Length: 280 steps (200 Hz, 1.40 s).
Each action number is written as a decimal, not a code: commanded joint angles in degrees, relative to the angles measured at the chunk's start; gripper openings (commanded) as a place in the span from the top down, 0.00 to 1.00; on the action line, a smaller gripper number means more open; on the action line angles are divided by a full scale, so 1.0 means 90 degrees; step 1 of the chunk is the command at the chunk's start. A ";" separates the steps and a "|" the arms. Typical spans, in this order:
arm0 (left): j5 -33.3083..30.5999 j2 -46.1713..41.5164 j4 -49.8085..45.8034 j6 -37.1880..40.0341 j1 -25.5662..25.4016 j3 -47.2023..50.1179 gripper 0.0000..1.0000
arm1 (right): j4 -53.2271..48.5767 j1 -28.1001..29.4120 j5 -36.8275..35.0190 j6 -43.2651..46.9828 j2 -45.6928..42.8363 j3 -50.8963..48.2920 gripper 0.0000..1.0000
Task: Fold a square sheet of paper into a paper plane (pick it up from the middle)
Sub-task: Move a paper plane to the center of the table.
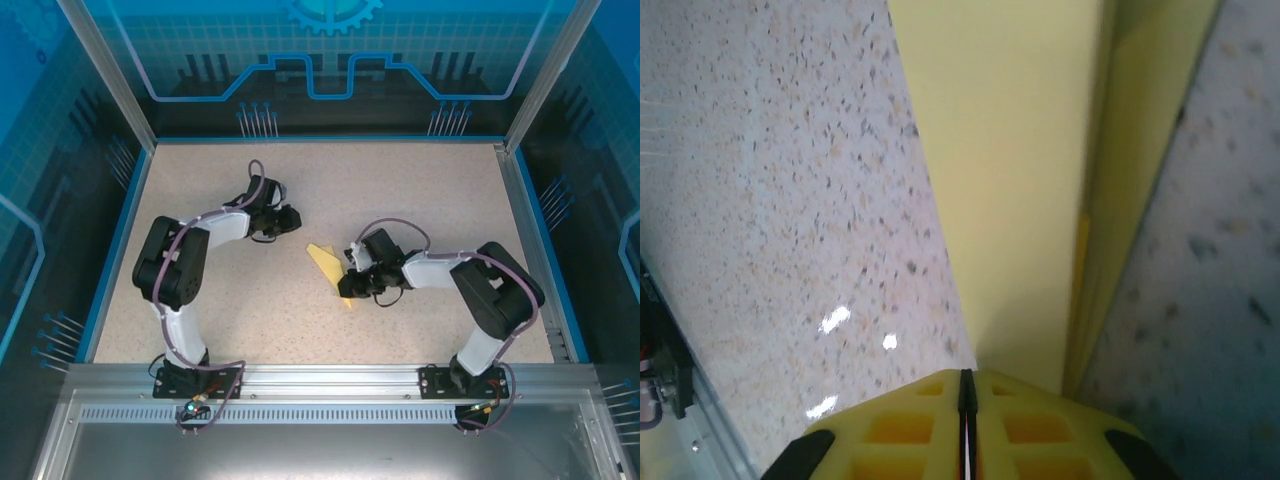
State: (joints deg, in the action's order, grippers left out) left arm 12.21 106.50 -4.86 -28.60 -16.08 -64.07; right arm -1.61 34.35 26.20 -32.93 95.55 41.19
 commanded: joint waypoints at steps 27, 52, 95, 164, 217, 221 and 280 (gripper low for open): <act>-0.0517 -0.1312 -0.0549 -0.0489 -0.0344 0.0762 0.62 | -0.1276 -0.0142 -0.1366 -0.0052 -0.2043 0.0237 0.50; -0.1143 -0.1623 -0.1165 -0.0783 -0.0835 0.0806 0.52 | -0.1932 -0.0385 -0.2683 0.0102 -0.2929 0.0200 0.33; -0.2143 -0.1648 -0.1966 -0.1719 -0.1942 0.0552 0.40 | -0.2368 -0.1121 -0.3625 0.0194 -0.3512 -0.0052 0.14; -0.2441 -0.0721 -0.3040 -0.2692 -0.3022 -0.0557 0.30 | -0.1879 -0.1965 -0.3262 0.0075 -0.3478 -0.0725 0.01; -0.2951 0.0255 -0.3987 -0.2794 -0.3216 -0.1698 0.31 | -0.1843 -0.2065 -0.3038 0.0026 -0.3347 -0.0778 0.01; -0.2973 0.0304 -0.4030 -0.2799 -0.3214 -0.1738 0.32 | -0.1838 -0.2063 -0.3038 0.0026 -0.3337 -0.0773 0.01; -0.2915 0.0386 -0.4019 -0.2830 -0.3231 -0.1749 0.56 | -0.1841 -0.2068 -0.3022 0.0036 -0.3297 -0.0763 0.01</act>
State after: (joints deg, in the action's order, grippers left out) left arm -12.84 109.80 -38.72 -52.66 -44.75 -78.83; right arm -18.57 16.71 -2.04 -32.12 65.28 34.81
